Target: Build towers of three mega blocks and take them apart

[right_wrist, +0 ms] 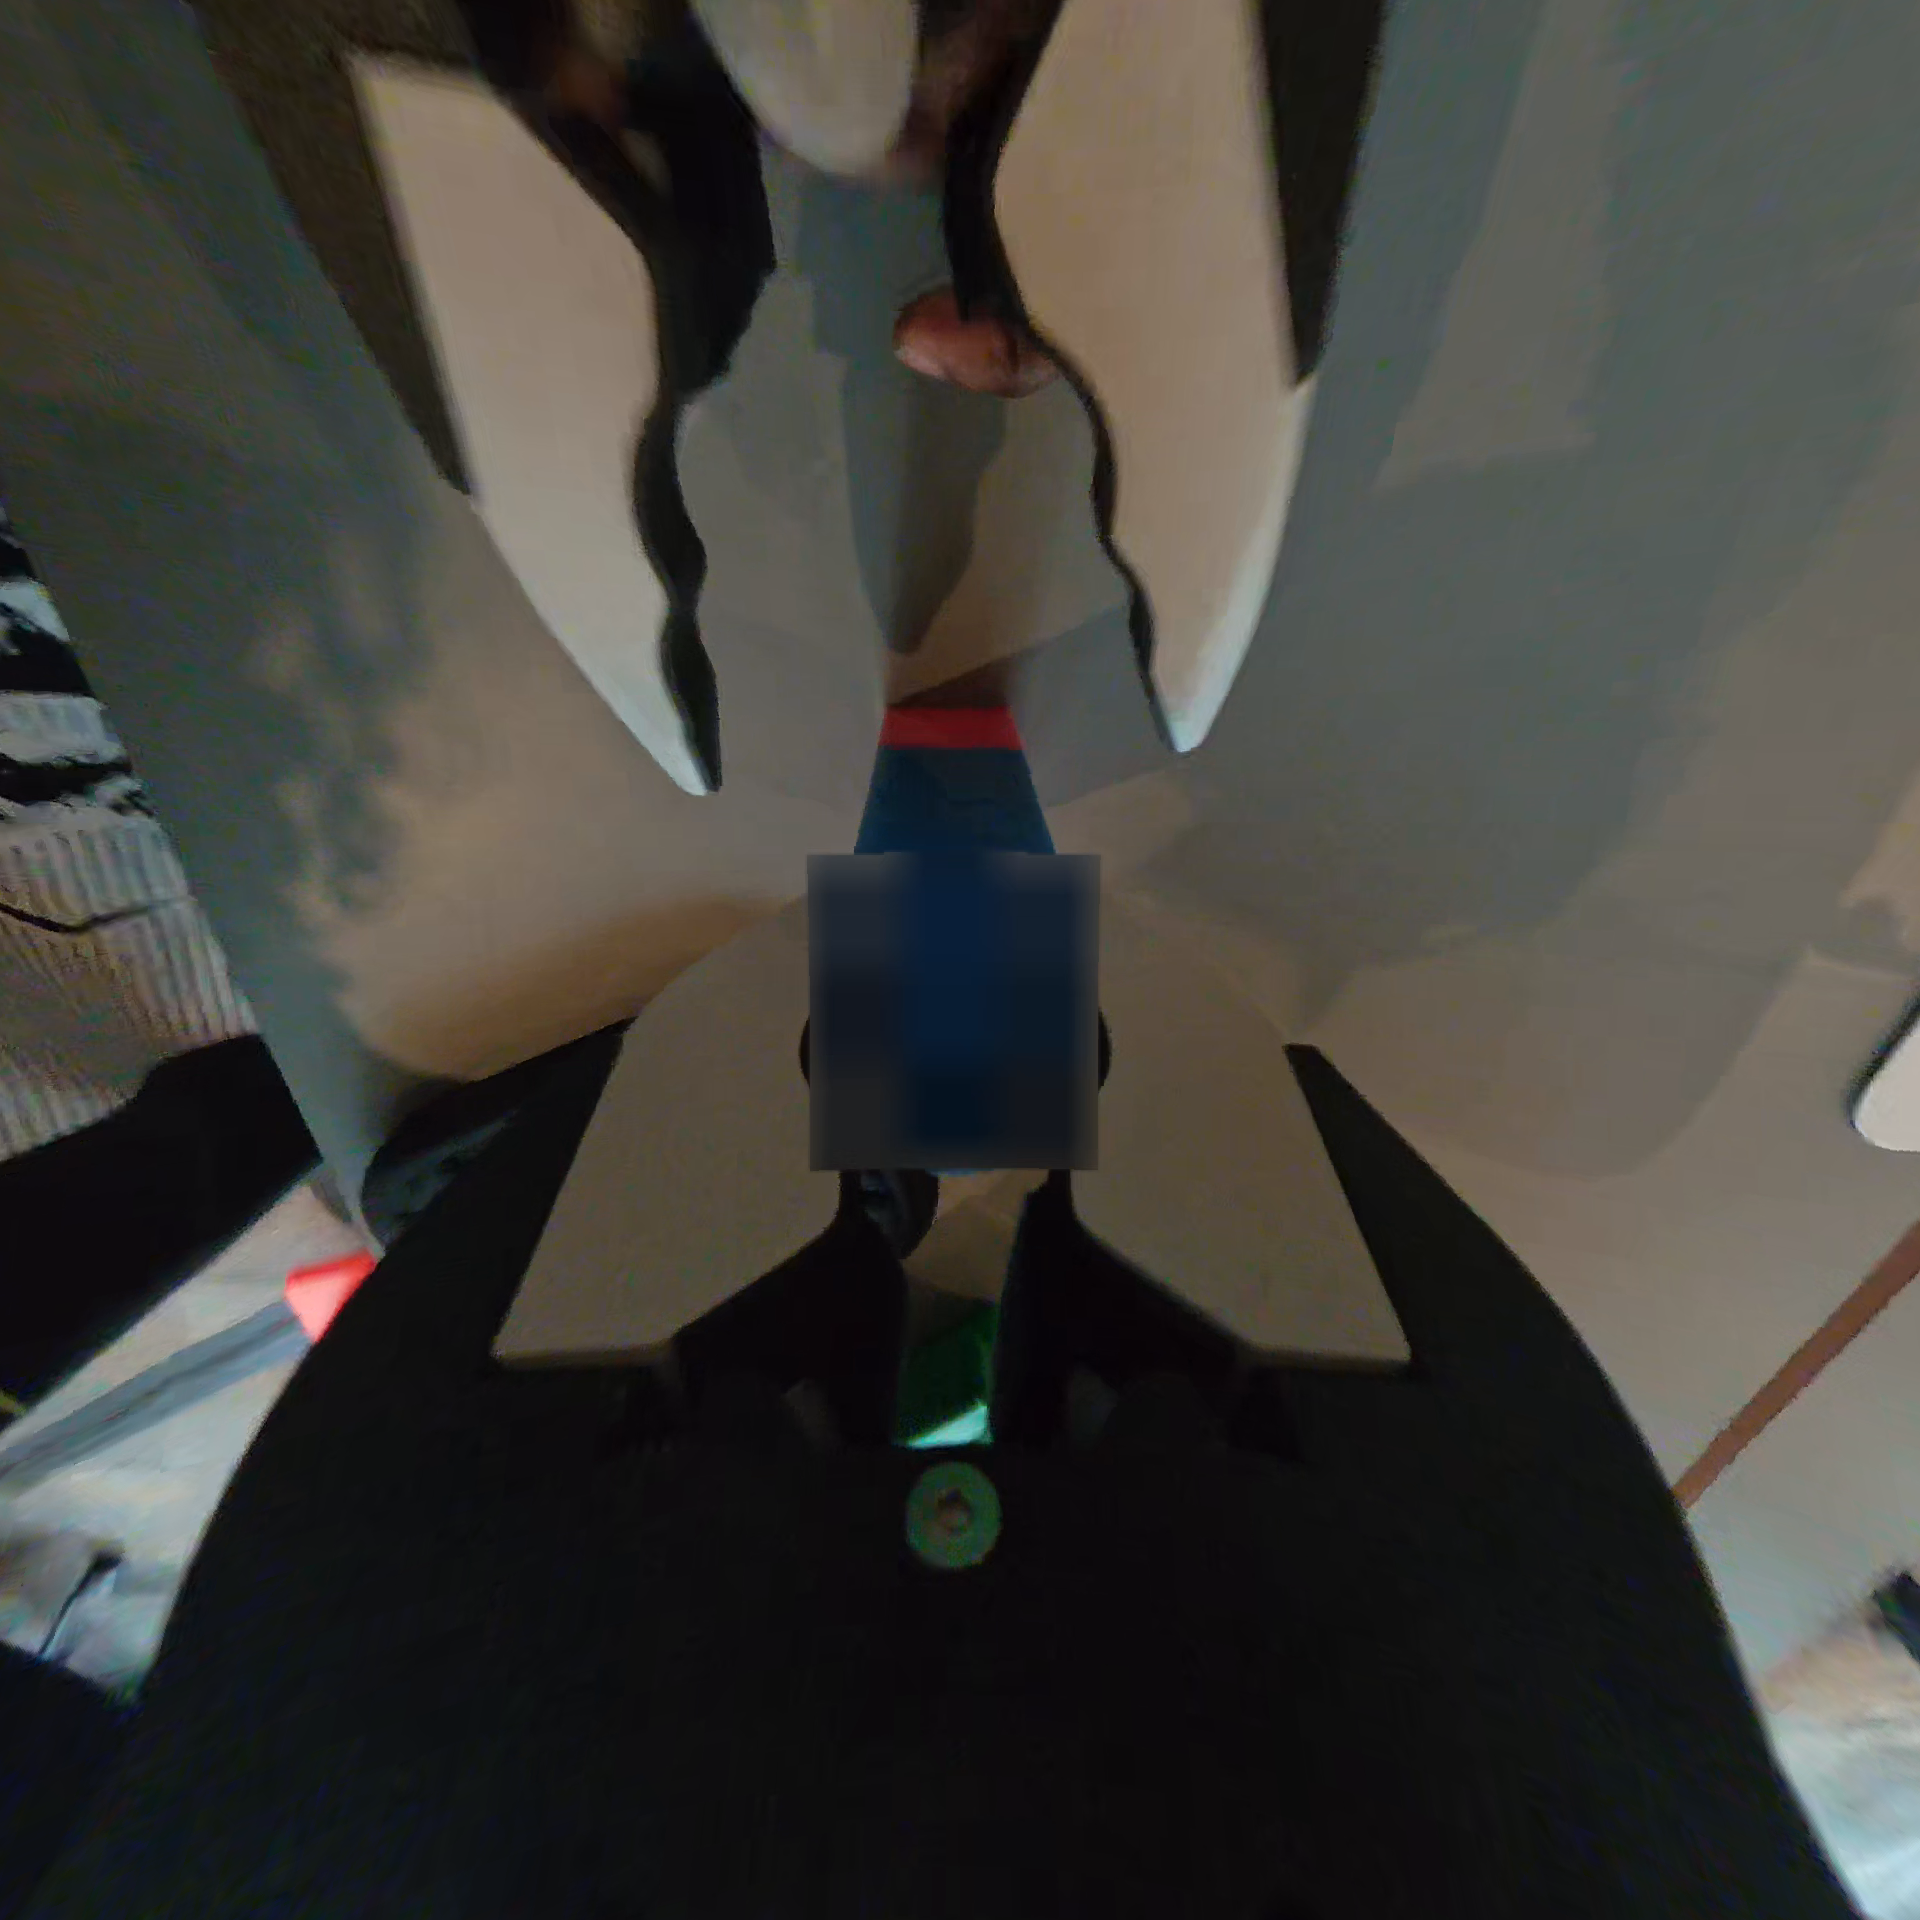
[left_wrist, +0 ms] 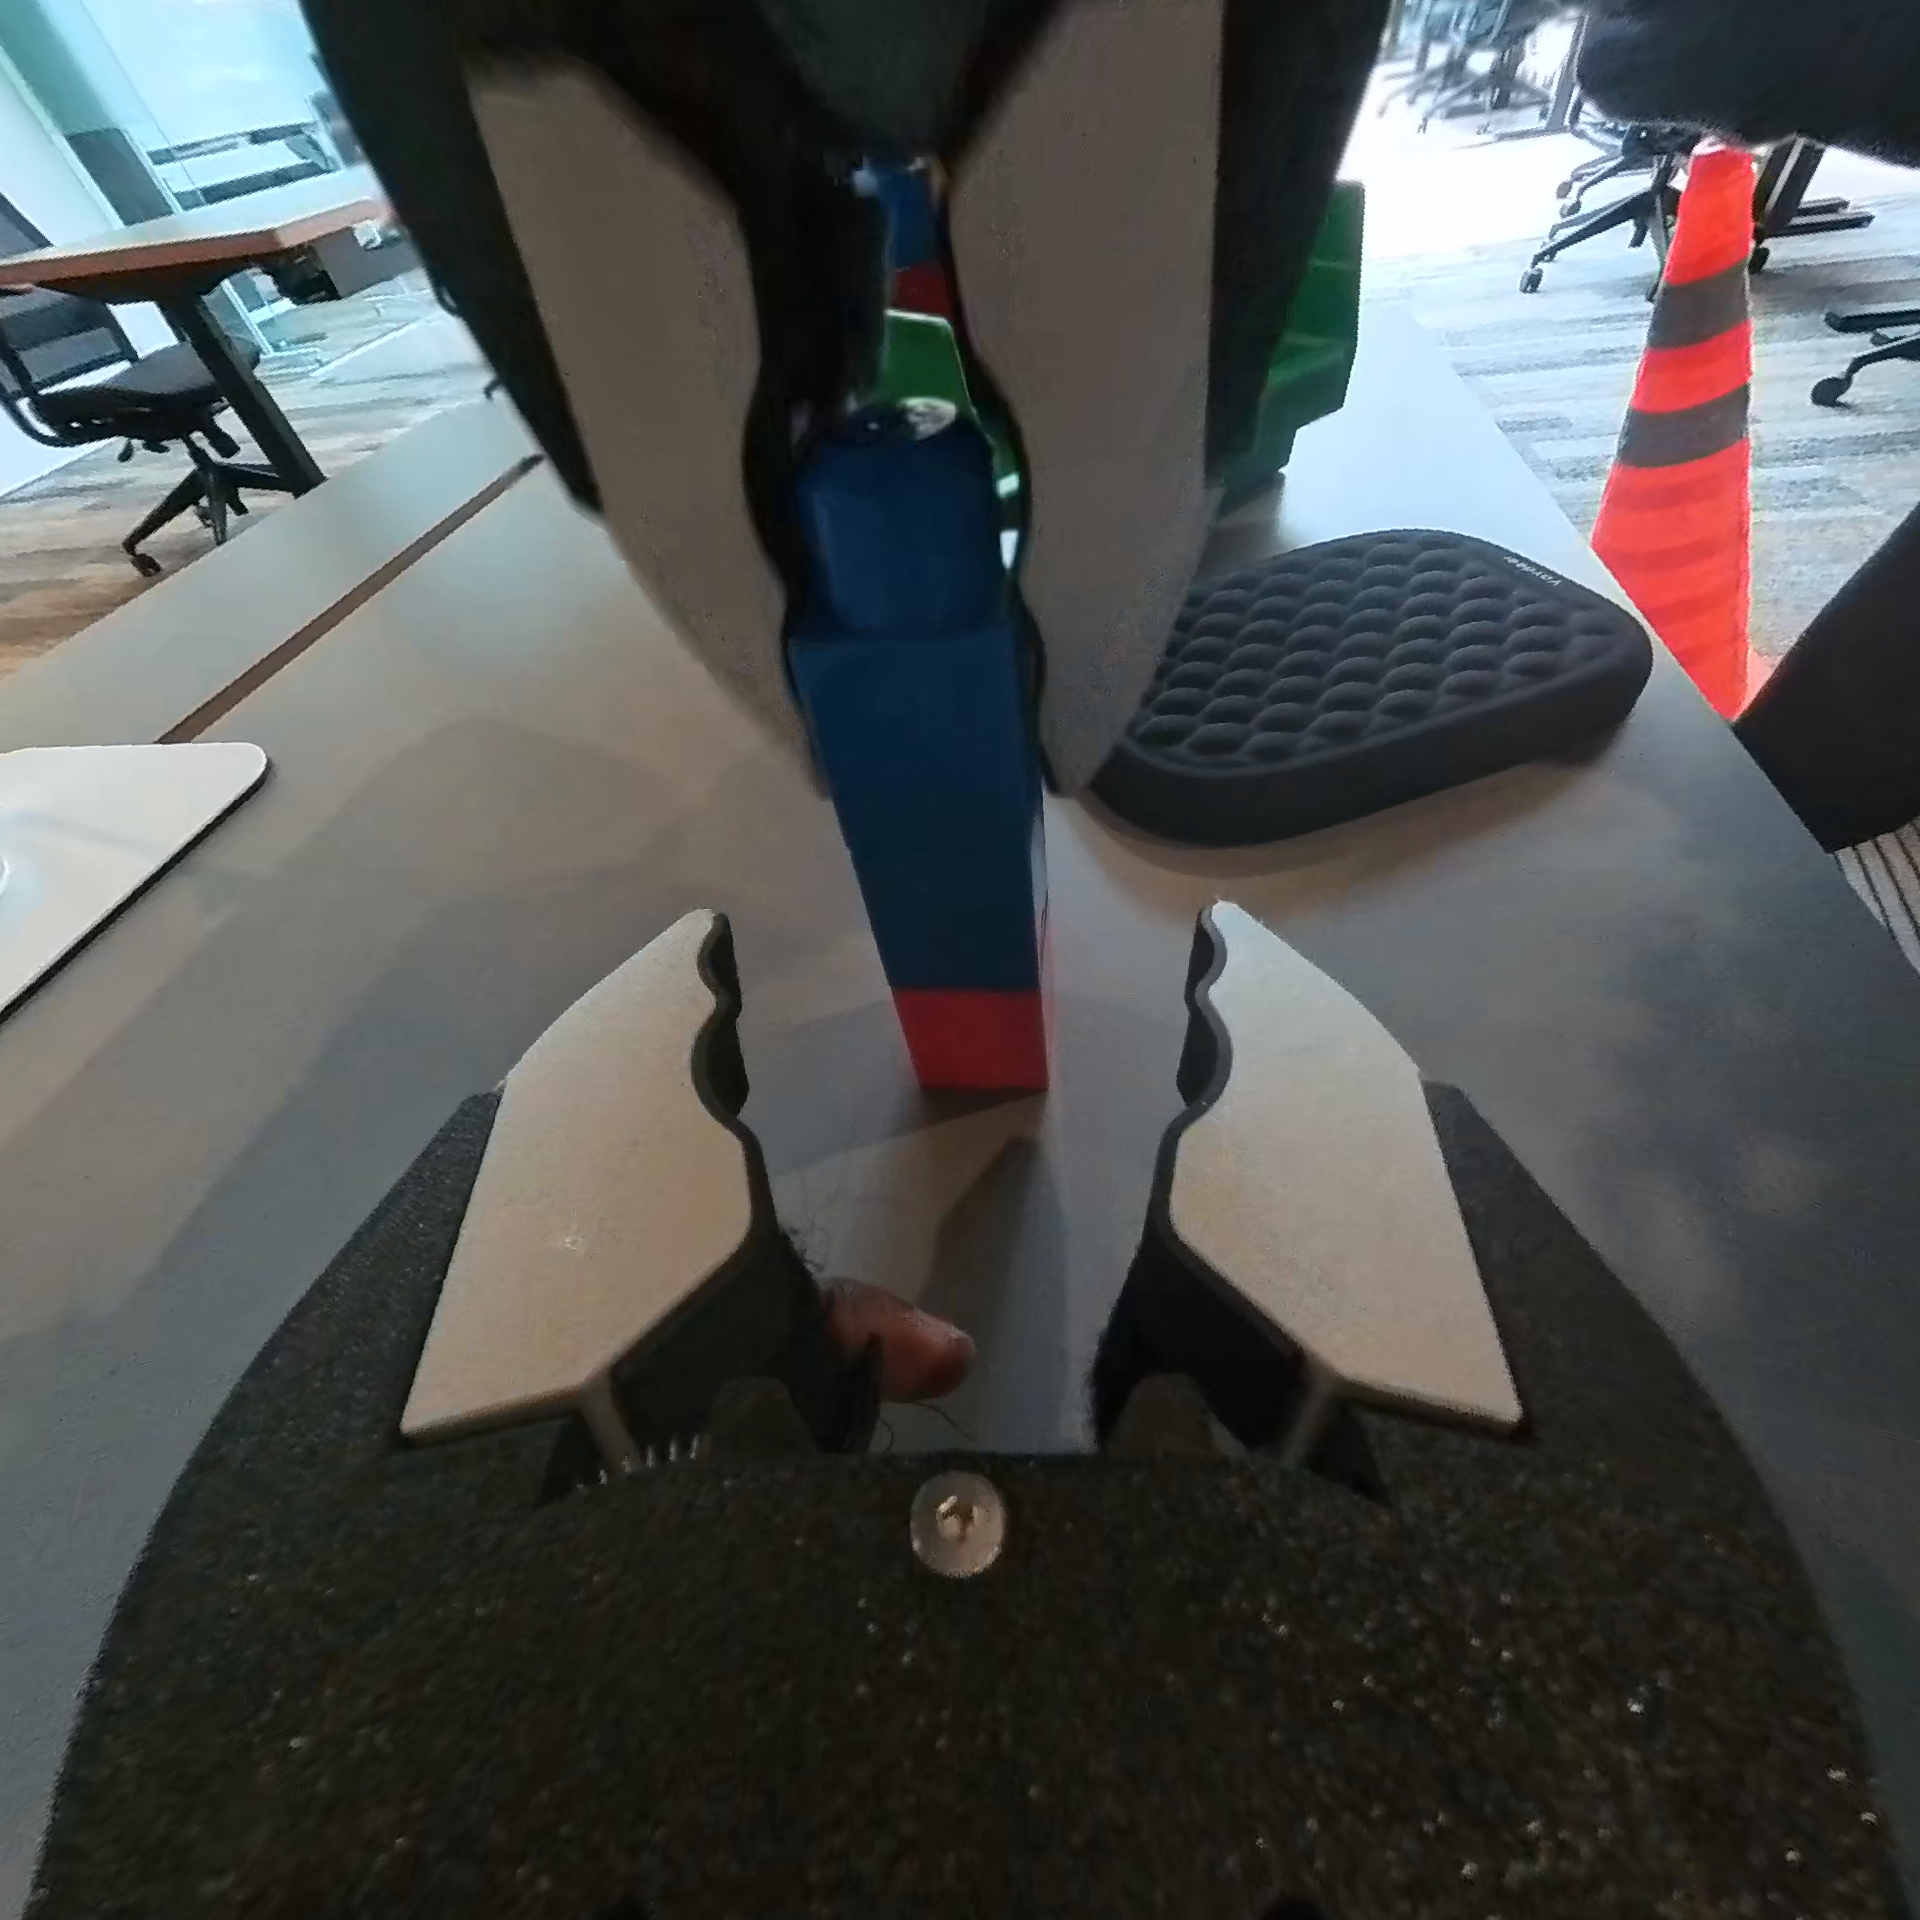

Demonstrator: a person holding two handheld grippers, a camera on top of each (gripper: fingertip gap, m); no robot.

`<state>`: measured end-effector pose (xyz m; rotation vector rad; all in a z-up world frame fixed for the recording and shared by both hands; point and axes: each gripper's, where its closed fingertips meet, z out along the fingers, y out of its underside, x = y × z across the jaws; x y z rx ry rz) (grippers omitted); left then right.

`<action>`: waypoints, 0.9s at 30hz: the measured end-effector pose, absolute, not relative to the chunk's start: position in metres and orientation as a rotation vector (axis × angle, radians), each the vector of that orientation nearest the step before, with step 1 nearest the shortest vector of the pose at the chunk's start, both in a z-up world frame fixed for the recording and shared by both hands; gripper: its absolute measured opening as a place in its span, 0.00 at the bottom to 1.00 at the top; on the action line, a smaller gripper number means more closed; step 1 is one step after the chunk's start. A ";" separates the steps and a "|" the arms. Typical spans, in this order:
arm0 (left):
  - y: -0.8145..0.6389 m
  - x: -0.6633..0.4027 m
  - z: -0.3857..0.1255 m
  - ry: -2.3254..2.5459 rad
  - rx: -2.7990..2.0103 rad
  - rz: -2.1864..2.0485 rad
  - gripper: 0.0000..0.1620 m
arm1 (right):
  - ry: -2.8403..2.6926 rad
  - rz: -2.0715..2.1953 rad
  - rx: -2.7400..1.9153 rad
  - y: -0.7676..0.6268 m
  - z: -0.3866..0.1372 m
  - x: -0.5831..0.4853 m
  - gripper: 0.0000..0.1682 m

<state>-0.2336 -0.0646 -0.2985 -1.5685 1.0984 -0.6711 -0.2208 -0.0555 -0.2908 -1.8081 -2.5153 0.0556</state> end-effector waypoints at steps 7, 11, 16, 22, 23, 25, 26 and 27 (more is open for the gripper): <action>-0.065 -0.234 -0.298 1.095 -1.567 -0.674 0.51 | -2.525 0.059 -1.760 -0.054 -0.299 -0.222 0.25; -0.065 -0.233 -0.299 1.102 -1.568 -0.672 0.51 | -2.519 0.038 -1.747 -0.050 -0.299 -0.220 0.29; -0.065 -0.234 -0.298 1.095 -1.567 -0.675 0.51 | -2.401 0.112 -1.765 -0.045 -0.281 -0.227 0.48; -0.065 -0.234 -0.297 1.090 -1.562 -0.675 0.51 | -2.216 0.298 -1.710 -0.048 -0.251 -0.222 0.59; -0.065 -0.235 -0.297 1.087 -1.561 -0.676 0.51 | -2.180 0.341 -1.692 -0.050 -0.247 -0.221 0.61; -0.064 -0.235 -0.296 1.078 -1.560 -0.679 0.51 | -2.093 0.440 -1.640 -0.054 -0.236 -0.220 0.63; -0.064 -0.236 -0.296 1.075 -1.560 -0.681 0.51 | -2.045 0.500 -1.608 -0.057 -0.230 -0.220 0.64; -0.064 -0.236 -0.296 1.072 -1.559 -0.681 0.51 | -1.996 0.564 -1.569 -0.060 -0.223 -0.220 0.64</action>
